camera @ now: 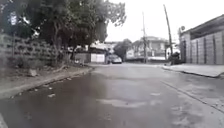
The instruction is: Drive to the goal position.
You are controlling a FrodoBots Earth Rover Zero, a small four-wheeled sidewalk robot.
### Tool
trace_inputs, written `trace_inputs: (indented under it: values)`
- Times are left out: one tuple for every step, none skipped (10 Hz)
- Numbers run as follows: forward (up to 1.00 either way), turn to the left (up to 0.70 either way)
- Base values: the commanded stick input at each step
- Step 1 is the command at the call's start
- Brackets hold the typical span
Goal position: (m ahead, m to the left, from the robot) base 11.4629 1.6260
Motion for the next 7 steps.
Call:
trace_inputs:
  values:
    - [1.0, 0.0]
    - [1.0, 0.0]
    - [1.0, 0.0]
    - [1.0, 0.0]
    - [1.0, 0.0]
    - [1.0, 0.0]
    - [1.0, 0.0]
